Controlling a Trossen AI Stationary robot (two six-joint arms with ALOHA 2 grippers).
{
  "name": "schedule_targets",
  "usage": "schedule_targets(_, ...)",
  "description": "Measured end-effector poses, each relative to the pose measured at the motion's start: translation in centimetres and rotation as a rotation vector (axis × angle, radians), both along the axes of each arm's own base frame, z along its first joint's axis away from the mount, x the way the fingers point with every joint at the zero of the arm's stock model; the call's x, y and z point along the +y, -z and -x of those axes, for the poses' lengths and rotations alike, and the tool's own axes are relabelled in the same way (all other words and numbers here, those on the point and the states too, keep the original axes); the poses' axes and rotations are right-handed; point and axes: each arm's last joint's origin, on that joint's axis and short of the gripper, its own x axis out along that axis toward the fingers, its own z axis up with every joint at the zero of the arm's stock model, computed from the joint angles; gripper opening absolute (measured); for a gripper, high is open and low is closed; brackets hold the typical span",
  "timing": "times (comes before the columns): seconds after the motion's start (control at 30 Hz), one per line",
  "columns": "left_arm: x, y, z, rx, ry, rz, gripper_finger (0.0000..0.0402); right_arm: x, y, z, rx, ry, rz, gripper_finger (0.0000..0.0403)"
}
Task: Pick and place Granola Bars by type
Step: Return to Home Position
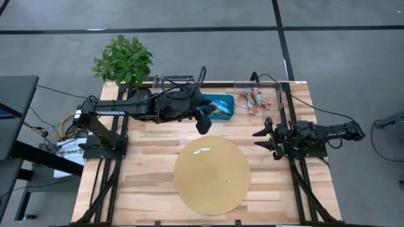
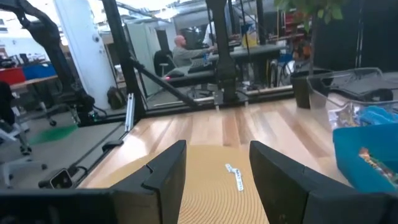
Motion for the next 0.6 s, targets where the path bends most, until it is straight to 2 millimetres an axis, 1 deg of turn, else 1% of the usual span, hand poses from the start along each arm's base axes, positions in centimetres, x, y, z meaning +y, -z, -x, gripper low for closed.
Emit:
schedule_targets(0.1, 0.0, 0.3, 0.1, 0.037, 0.006, -0.016, 0.015, 0.0, 0.1, 0.0, 0.008, 0.0, -0.005, 0.0168)
schedule_targets(0.23, 0.0, 0.3, 0.1, 0.021, -0.009, 0.03, 0.015, 0.0, 0.1, -0.1, 0.02, -0.002, -0.069, 0.0168)
schedule_targets(0.37, -0.3, 0.4, 0.2, 0.031, -0.002, 0.036, 0.015, 0.0, 0.1, -0.1, 0.021, -0.001, -0.074, 0.0168)
schedule_targets(0.53, -1.1, 1.4, 0.6, 0.153, 0.097, 0.017, 0.015, 0.0, 0.1, -0.1, 0.024, -0.001, -0.074, 0.0168)
schedule_targets(0.6, -1.4, 2.5, 0.5, 0.193, 0.122, 0.021, 0.015, 0.0, 0.1, -0.1, 0.024, -0.001, -0.074, 0.0168)
